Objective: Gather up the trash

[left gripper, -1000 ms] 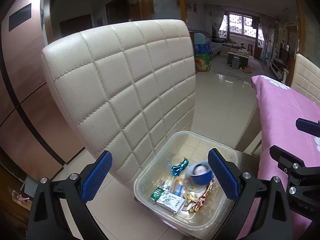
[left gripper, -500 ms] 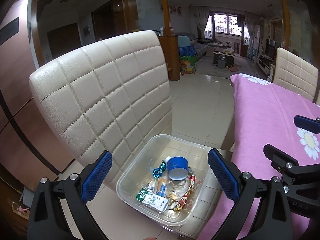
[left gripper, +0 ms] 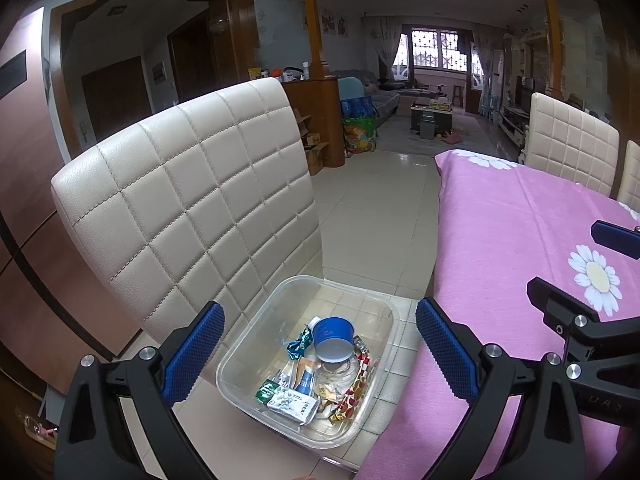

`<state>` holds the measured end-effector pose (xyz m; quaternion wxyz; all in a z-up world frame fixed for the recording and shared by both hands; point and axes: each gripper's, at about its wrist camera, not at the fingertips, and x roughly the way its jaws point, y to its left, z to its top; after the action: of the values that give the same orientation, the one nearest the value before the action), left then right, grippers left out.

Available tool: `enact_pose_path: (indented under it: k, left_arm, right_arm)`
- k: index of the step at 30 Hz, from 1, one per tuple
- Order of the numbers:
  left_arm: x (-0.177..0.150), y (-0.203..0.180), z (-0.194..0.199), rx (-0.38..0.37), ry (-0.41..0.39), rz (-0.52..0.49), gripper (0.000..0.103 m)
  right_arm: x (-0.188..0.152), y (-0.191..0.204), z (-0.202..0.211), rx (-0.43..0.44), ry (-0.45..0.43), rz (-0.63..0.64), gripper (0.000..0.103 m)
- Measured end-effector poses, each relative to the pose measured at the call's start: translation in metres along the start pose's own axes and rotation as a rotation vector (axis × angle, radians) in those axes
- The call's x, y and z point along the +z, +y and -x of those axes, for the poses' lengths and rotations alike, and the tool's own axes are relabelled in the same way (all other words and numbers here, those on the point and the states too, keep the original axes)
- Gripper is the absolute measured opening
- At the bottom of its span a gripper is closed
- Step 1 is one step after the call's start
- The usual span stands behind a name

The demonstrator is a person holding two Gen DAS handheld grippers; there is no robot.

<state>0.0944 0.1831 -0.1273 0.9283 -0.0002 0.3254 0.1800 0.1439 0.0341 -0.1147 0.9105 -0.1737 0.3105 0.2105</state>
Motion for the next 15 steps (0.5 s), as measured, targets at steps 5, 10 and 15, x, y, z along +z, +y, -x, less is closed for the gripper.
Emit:
enact_pose_path:
  k: [5,10,15]
  left_arm:
    - [0.001,-0.006,0.006,-0.028,0.004,0.004,0.094]
    - [0.000,-0.012,0.015,-0.045,0.000,-0.003,0.094]
    - [-0.001,-0.018,0.030,-0.070,-0.005,0.008,0.094]
  right_arm:
    - [-0.004,-0.010,0.010,-0.039,-0.016,-0.032,0.097]
    - [-0.010,-0.026,0.020,-0.060,-0.017,-0.089,0.098]
    - [-0.018,-0.040,0.033,-0.081,-0.017,-0.145,0.099]
